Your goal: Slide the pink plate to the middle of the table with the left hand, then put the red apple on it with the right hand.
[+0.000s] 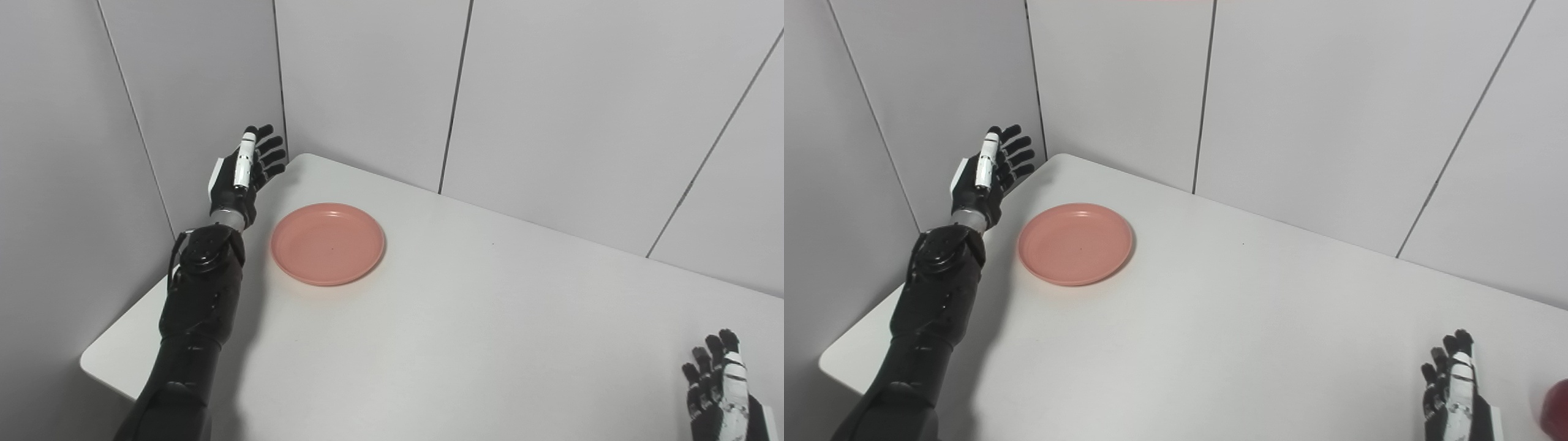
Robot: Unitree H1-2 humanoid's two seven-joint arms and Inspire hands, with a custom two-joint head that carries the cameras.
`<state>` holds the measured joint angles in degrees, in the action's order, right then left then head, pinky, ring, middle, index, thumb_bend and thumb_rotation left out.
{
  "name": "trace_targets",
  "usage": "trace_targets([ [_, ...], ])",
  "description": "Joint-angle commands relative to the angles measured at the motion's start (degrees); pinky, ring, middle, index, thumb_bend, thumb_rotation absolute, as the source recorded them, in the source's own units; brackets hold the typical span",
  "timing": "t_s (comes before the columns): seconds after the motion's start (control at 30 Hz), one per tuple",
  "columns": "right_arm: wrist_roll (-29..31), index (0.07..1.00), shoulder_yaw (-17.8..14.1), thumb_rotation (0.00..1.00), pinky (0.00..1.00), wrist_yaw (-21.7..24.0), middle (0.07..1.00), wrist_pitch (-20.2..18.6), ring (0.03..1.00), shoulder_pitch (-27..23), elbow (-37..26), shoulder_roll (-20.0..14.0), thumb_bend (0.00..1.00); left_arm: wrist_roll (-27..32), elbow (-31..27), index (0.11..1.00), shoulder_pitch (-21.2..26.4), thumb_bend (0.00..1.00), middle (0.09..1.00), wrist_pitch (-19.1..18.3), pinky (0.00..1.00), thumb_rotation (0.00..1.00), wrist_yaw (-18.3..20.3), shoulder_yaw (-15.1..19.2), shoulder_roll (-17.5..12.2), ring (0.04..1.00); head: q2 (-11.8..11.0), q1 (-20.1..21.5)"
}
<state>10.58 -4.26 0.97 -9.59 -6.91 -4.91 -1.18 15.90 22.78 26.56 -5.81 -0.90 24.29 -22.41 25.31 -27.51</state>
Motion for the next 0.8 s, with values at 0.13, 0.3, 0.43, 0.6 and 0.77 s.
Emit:
trace_targets([
  [0.13, 0.41, 1.000, -0.25, 1.00, 1.00, 0.17, 1.000, -0.16, 1.000, -1.39, -2.45, -0.02, 0.00, -0.46, 2.22, 0.809, 2.20, 0.32, 0.818, 3.33, 0.80, 1.00, -0.42, -0.10, -1.95, 0.812, 0.19, 0.13],
  [0.3, 0.23, 1.000, -0.10, 1.00, 1.00, 0.52, 1.000, 0.43, 1.000, -1.38, -2.29, -0.30, 0.00, -0.25, 4.80, 0.823, 2.21, 0.32, 0.833, 4.87, 0.81, 1.00, 0.68, -0.51, -2.41, 0.832, 0.24, -0.04],
  [0.43, 0.21, 1.000, -0.20, 1.00, 1.00, 0.11, 1.000, -0.33, 1.000, -1.37, -2.78, -0.05, 0.00, 0.00, 5.56, 0.832, 2.19, 0.33, 0.841, 4.97, 0.83, 1.00, 0.94, -0.73, -2.55, 0.840, 0.29, -0.04],
  [0.6, 0.32, 1.000, -0.19, 1.00, 1.00, 0.19, 1.000, -0.68, 1.000, -1.24, -3.26, -0.08, 0.00, 0.71, 7.05, 0.844, 2.26, 0.35, 0.857, 4.61, 0.85, 1.00, 1.14, -0.44, -2.52, 0.854, 0.58, -0.05],
  [0.77, 0.52, 1.000, -0.37, 1.00, 1.00, -0.01, 1.000, -1.11, 1.000, -1.19, -3.62, 0.10, 0.00, 0.93, 8.48, 0.837, 2.33, 0.34, 0.852, 5.18, 0.85, 1.00, 1.29, -0.56, -2.47, 0.851, 0.66, -0.05],
])
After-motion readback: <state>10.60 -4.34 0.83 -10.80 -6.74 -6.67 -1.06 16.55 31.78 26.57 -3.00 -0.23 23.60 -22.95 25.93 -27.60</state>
